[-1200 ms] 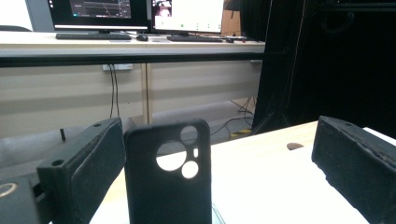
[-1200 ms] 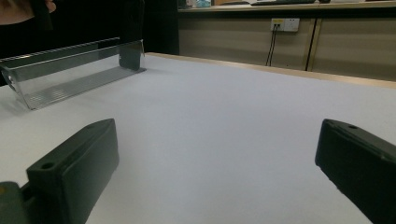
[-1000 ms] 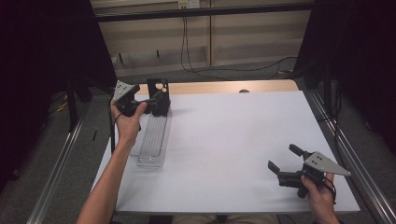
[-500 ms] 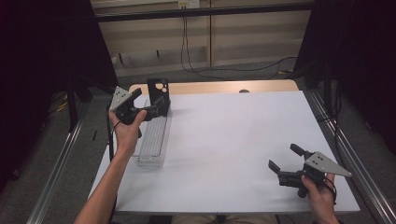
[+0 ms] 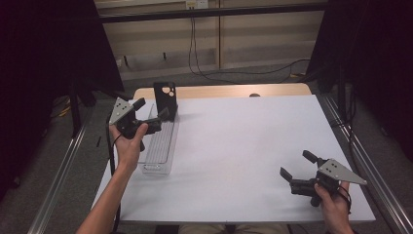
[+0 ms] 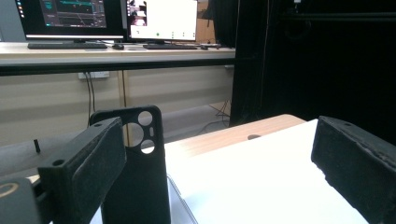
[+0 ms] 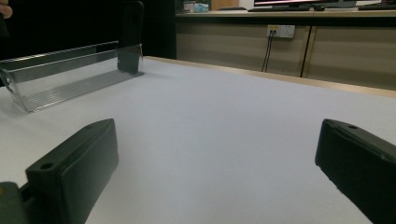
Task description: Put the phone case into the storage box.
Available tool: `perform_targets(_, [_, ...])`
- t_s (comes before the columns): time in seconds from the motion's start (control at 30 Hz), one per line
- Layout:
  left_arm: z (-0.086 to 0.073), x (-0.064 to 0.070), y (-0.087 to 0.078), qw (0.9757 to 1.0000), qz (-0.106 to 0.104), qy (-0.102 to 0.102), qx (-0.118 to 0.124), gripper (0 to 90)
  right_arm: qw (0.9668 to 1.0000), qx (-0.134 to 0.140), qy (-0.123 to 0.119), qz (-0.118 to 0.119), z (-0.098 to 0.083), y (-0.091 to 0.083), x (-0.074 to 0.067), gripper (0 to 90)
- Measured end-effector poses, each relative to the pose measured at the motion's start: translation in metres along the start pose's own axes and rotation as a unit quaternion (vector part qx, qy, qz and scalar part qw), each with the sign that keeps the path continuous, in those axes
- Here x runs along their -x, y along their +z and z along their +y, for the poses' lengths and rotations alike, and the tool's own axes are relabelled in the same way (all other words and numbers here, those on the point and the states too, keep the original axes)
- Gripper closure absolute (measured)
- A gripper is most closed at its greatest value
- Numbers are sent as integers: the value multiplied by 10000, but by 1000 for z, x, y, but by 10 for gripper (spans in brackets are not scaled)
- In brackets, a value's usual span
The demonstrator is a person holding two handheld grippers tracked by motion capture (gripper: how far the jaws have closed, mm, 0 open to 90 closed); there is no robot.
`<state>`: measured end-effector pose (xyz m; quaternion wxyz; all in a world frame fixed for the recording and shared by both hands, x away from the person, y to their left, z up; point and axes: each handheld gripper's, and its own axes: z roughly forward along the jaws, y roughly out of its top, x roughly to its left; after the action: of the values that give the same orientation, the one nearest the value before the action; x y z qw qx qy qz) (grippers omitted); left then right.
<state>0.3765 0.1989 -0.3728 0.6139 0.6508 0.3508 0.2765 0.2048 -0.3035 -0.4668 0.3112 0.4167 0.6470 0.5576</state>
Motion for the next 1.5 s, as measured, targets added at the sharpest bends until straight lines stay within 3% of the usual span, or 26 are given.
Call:
perform_targets(0.03, [0,2,-1,9999,12,-91,63,32,10000,-18,12,15,0,0,0,0])
perform_targets(0.07, [0,1,-4,10000,3,8,9,32,10000,-5,-4,11,0,0,0,0])
perform_targets(0.13, [0,4,-8,10000,7,-43,61,32,10000,-5,-7,5,0,0,0,0])
perform_targets(0.23, [-1,4,-13,9999,-25,118,-31,32,10000,-13,12,12,0,0,0,0])
perform_targets(0.27, [-1,6,-13,10000,1,-32,94,32,10000,-27,-11,26,0,0,0,0])
perform_targets(0.33, [-2,7,-17,10000,-20,55,29,32,10000,-31,-2,21,0,-1,0,0])
perform_targets(0.37, [-3,9,-19,10000,6,-4,89,32,10000,-38,-3,25,0,-1,0,0])
perform_targets(0.4, [-3,8,-23,9999,-13,135,14,32,10000,-26,13,17,0,0,0,0])
perform_targets(0.43, [-4,11,-24,10000,-20,26,71,32,10000,-35,35,5,0,-1,0,0])
perform_targets(0.47, [-6,11,-27,10000,-6,77,45,32,10000,-12,47,-24,0,0,0,0])
perform_targets(0.53, [-9,14,-30,10000,-40,-6,62,32,10000,-36,28,-20,-1,0,1,0])
perform_targets(0.67, [-14,14,-39,9999,-64,79,-36,32,10000,-42,29,-26,-1,0,0,0])
perform_targets(0.73, [-16,16,-42,10000,67,-58,1,32,10000,-31,24,-28,0,0,0,0])
perform_targets(0.83, [-20,19,-46,9999,71,-133,49,31,10000,-67,39,-13,0,0,0,0])
perform_targets(0.87, [-21,18,-50,10000,36,37,-51,31,10000,-64,29,-5,-1,0,0,0])
perform_targets(0.9, [-22,18,-53,10000,21,61,-68,30,10000,-44,30,-38,0,0,0,0])
perform_targets(1.07, [-31,18,-64,10000,28,-73,-35,31,10000,-55,36,-47,-1,0,1,0])
perform_targets(1.27, [-43,16,-77,9998,53,-79,-153,31,10000,-47,52,-69,0,1,0,0])
perform_targets(1.3, [-45,16,-78,9998,37,-181,-97,30,9999,-58,66,-79,0,1,-1,0])
perform_targets(1.33, [-47,15,-81,9998,-8,-91,-177,30,9999,-54,57,-80,0,1,0,0])
perform_targets(1.5, [-57,17,-90,9997,-5,-158,-205,30,9999,-59,56,-79,-1,1,0,0])
